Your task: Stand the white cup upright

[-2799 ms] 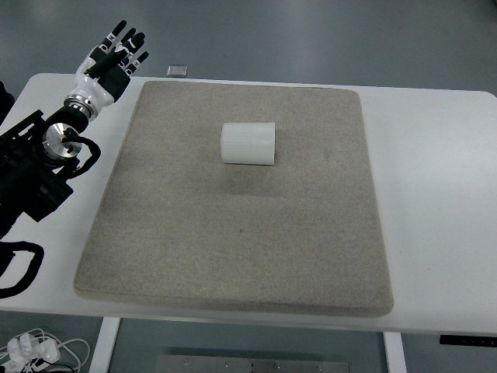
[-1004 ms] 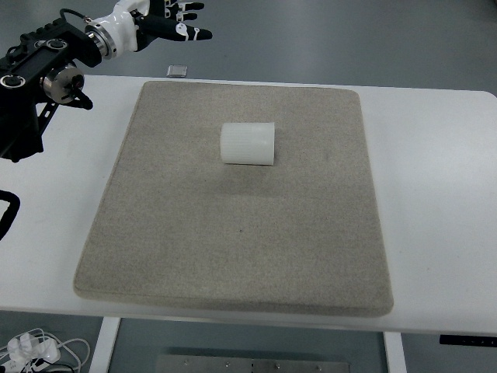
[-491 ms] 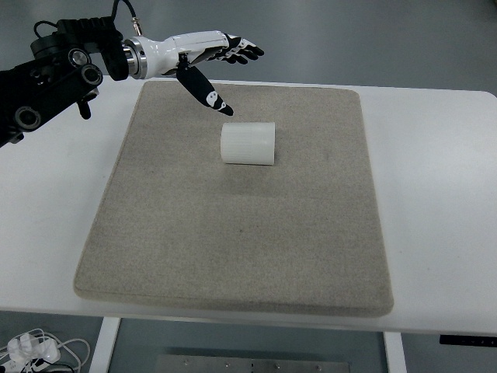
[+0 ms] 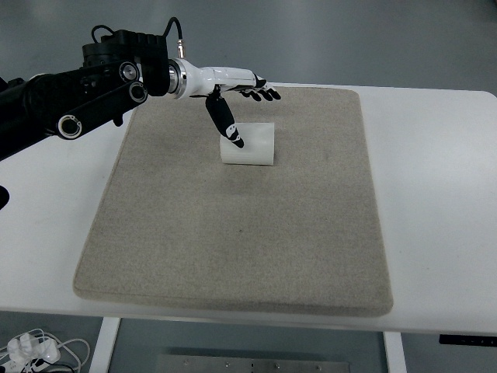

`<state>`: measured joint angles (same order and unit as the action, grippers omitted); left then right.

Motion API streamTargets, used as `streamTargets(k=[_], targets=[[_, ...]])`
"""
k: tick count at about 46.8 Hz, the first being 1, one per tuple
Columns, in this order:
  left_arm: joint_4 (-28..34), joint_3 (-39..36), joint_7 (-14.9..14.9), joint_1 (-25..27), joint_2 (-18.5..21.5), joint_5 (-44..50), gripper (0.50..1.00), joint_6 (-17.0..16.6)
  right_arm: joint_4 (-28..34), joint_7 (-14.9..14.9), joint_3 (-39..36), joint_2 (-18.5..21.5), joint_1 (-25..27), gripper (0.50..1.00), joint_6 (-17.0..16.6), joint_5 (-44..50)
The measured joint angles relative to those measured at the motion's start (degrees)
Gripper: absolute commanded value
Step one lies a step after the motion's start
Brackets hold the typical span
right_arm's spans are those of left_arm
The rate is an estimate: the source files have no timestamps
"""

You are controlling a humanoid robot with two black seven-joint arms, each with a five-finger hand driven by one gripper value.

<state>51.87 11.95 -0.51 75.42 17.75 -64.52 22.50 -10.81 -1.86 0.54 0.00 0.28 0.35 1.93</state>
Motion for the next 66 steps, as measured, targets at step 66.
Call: streamTargets(k=[66], targets=[[-11.97, -6.06, 4.38, 0.13, -11.87, -4.05, 0.999, -0.11, -0.02, 0.02, -0.01, 0.00, -0.02, 0.952, 0.00, 0.00]])
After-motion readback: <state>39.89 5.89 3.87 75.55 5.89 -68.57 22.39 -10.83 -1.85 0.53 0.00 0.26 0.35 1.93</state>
